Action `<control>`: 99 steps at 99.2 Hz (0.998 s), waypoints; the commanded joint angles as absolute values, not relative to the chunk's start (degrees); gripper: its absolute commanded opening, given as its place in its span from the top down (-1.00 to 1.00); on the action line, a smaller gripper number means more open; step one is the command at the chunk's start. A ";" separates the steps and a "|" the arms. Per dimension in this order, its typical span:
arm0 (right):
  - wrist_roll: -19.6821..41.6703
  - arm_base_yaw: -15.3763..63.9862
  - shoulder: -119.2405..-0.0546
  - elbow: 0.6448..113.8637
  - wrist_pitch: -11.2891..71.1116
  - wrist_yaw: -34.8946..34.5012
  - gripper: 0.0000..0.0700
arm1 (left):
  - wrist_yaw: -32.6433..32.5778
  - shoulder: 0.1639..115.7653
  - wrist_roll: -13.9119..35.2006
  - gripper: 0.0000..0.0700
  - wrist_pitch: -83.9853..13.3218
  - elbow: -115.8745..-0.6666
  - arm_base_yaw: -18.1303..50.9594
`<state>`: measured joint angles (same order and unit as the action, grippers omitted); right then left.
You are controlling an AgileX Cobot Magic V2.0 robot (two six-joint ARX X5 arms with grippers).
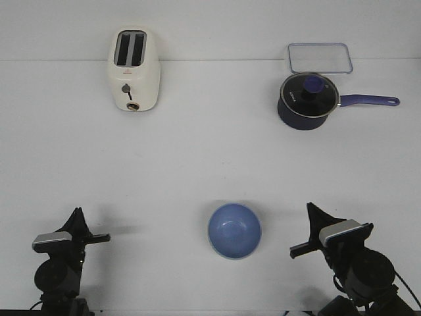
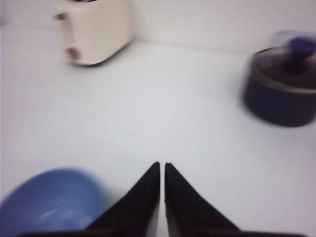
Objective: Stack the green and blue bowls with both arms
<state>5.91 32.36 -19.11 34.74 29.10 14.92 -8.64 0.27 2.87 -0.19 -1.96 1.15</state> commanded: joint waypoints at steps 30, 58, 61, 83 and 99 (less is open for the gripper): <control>1.85 0.82 -2.46 9.39 7.94 5.04 0.97 | -8.36 0.19 2.46 0.96 0.51 -0.80 1.13; 1.78 -0.91 -0.08 0.82 5.10 4.45 0.97 | -8.34 0.19 2.46 0.96 0.49 -0.80 1.13; 2.02 -0.93 -0.08 0.73 6.46 4.45 0.97 | -8.36 0.19 2.46 0.96 0.54 -0.80 1.13; 1.63 -0.93 -0.08 0.73 7.27 4.45 0.97 | -8.36 0.19 2.46 0.96 0.51 -0.80 1.13; 1.65 -0.93 -0.08 0.73 5.65 4.47 0.97 | -8.34 0.19 2.46 0.96 0.51 -0.82 1.13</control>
